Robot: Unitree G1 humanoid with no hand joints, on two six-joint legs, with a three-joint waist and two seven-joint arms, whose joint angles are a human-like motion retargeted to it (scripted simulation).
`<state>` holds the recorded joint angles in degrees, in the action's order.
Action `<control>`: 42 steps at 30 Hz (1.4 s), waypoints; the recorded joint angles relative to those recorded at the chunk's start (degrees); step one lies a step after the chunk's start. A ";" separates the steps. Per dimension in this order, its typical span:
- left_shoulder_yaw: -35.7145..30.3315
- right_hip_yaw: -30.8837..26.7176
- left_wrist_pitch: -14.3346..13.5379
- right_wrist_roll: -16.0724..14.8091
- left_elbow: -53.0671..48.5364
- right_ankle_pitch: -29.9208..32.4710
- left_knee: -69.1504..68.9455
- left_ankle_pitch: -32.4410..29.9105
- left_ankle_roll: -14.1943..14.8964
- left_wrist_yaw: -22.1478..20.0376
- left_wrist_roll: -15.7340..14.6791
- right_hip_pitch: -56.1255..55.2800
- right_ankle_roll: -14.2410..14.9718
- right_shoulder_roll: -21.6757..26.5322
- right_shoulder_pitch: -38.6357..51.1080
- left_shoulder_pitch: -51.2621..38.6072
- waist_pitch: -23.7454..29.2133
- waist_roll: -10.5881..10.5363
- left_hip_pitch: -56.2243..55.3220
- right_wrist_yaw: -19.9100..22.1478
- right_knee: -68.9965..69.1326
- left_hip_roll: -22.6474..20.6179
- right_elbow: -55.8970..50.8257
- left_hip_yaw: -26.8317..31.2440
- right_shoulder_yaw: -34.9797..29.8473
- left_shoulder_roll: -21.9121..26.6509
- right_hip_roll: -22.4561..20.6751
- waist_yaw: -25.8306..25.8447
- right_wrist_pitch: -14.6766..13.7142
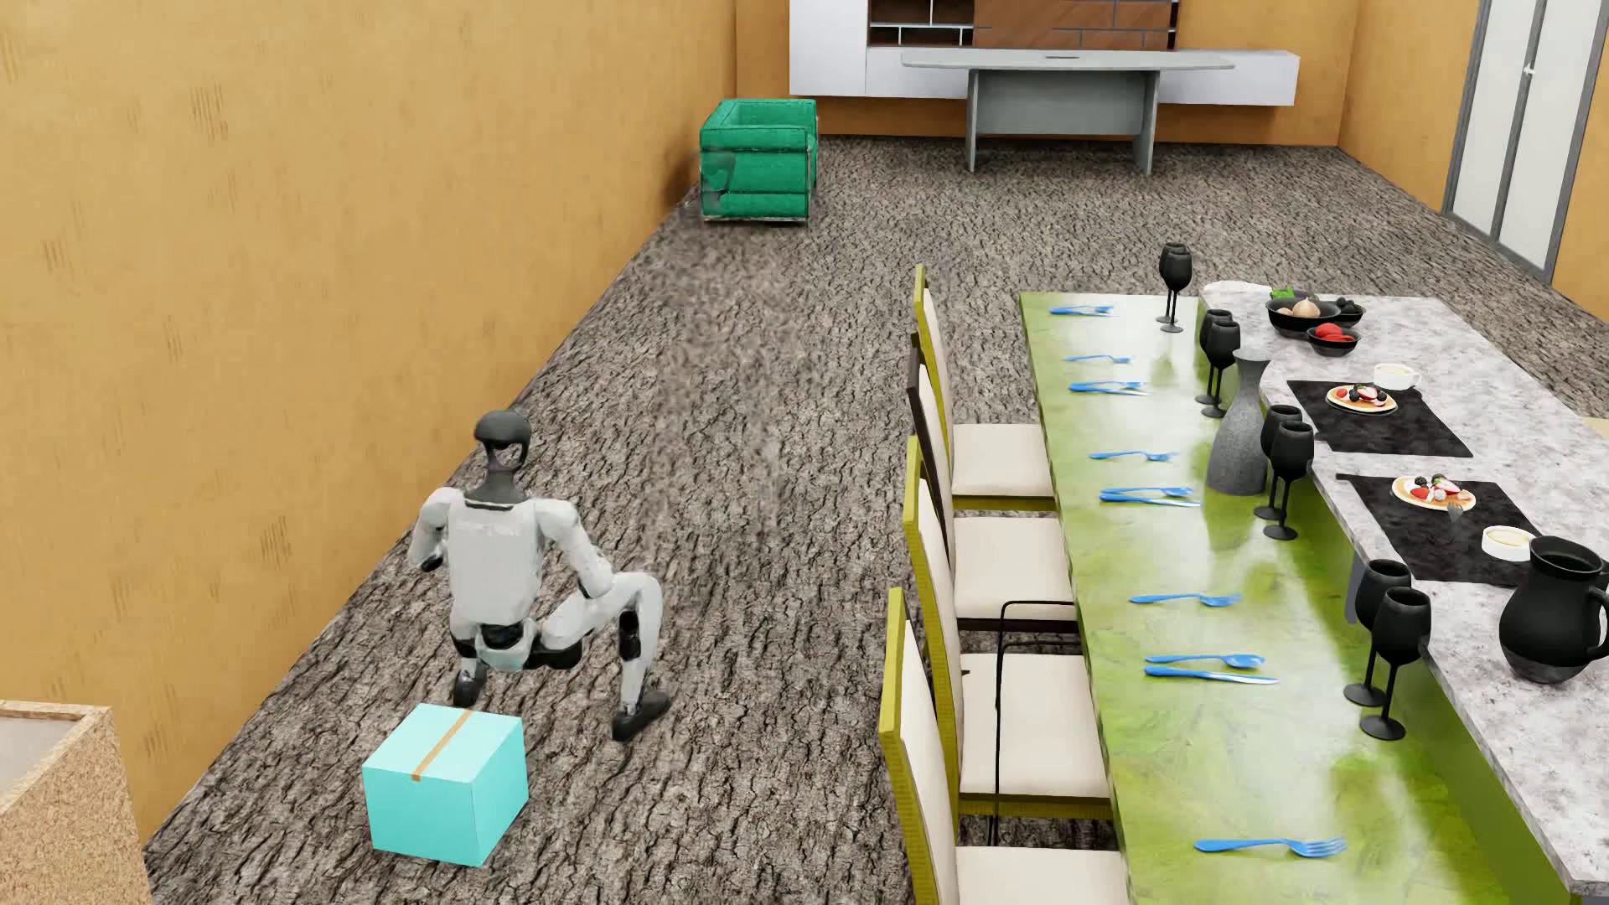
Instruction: Stand up from the teal box
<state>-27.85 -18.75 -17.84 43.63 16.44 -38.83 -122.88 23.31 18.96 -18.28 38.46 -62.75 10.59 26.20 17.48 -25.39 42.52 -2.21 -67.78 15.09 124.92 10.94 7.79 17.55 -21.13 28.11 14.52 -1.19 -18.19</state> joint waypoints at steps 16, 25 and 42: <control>1.52 -0.71 2.74 -1.07 -34.64 -3.74 7.49 1.90 -0.29 -15.52 -1.36 -14.67 -7.29 9.21 -8.99 3.96 14.80 2.29 -13.55 7.86 -3.14 -1.12 -35.32 -1.94 0.27 18.15 -2.96 0.64 2.82; -12.97 10.51 0.63 -2.95 16.06 -1.52 44.34 1.72 -1.98 4.49 -5.05 17.11 -14.29 -3.64 0.91 -2.78 -2.64 1.56 15.53 9.02 -41.56 -1.19 19.55 -9.45 -12.47 1.72 -4.64 1.31 6.84; 11.75 25.63 7.29 -8.30 23.78 7.49 99.89 -28.87 -2.22 -10.09 -22.11 98.50 -8.38 5.52 -5.93 19.97 -30.11 2.64 33.42 -3.42 -122.75 -10.21 3.72 -9.68 -6.54 -11.20 -9.01 -7.34 -0.34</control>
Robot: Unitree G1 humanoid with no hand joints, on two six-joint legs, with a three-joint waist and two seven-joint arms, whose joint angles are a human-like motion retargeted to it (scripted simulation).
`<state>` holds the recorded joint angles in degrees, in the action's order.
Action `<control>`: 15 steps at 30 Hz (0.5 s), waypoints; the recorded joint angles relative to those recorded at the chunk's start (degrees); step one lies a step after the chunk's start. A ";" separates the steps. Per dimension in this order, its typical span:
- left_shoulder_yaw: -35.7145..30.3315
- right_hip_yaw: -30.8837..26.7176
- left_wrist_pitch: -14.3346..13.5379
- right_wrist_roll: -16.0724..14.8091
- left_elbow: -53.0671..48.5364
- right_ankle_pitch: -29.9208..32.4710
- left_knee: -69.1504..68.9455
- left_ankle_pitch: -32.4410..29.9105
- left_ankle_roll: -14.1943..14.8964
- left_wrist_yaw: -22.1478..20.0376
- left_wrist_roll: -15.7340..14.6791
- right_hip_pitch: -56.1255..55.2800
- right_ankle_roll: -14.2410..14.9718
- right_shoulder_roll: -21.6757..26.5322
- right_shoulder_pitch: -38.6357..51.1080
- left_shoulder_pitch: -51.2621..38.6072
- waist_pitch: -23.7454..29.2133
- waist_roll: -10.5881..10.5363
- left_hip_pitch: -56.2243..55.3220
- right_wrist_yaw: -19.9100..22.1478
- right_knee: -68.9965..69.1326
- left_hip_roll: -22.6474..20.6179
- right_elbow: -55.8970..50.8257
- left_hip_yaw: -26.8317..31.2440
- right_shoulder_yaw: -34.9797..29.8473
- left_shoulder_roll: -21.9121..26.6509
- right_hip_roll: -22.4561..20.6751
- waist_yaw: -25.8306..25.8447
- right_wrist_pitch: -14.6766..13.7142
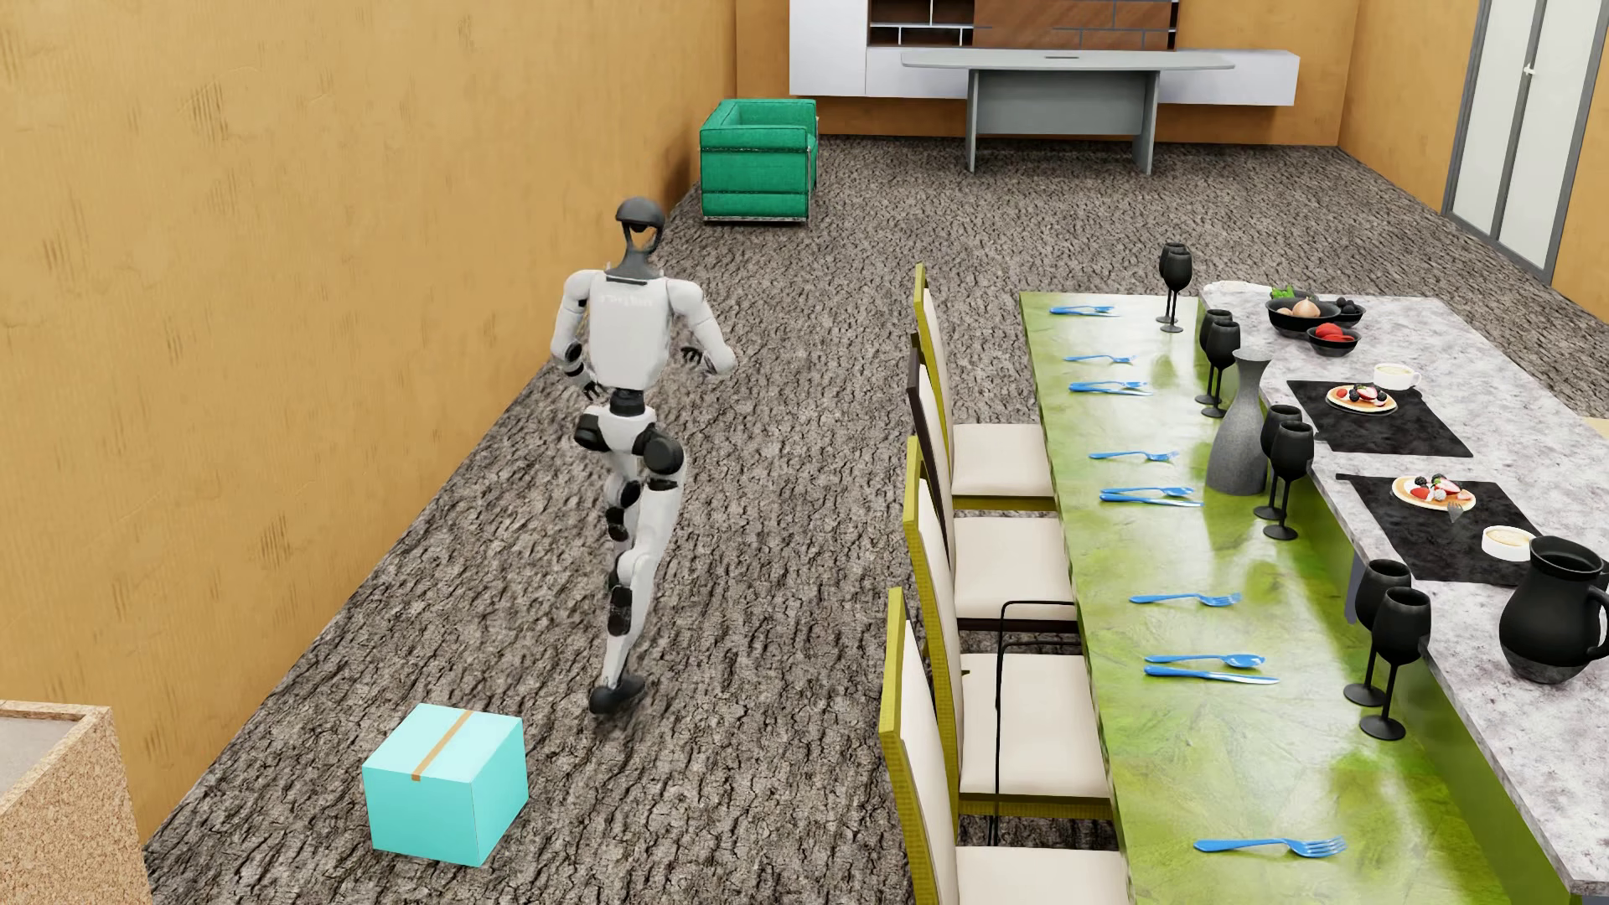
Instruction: Stand up from the teal box
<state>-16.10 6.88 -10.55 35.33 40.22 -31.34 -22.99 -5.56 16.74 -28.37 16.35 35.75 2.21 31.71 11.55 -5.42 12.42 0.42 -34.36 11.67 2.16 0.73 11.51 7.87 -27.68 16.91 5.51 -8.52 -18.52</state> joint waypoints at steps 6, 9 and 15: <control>-5.33 -7.73 -2.70 -0.13 4.47 26.97 -13.08 12.27 -7.97 6.54 2.74 -25.91 -0.21 -6.95 -14.24 0.87 -3.28 4.37 10.06 3.29 56.70 -3.75 22.35 -1.67 11.70 10.98 1.29 4.00 8.01; -5.56 -9.88 -3.04 -4.54 3.73 15.58 1.24 15.25 -10.94 8.22 5.01 -44.91 2.16 -11.91 -15.00 -3.21 0.65 2.21 29.97 14.24 69.43 -3.11 42.23 -6.08 12.50 12.47 -1.74 9.21 10.14; -11.22 -7.92 -4.61 -6.31 -2.47 24.28 20.62 19.65 -7.22 7.29 0.53 -58.31 -4.16 -8.89 -22.59 -6.47 -1.12 -1.18 57.78 -1.67 9.57 0.30 43.63 -11.59 20.08 13.94 -7.22 17.63 6.50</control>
<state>-27.32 -1.04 -15.16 29.02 37.75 -7.06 -2.38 14.10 9.53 -21.09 16.88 -22.56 -1.95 22.82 -11.03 -11.90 11.30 -0.76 23.42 10.00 11.73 1.03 55.15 -3.72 -7.60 30.85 -1.71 9.11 -12.02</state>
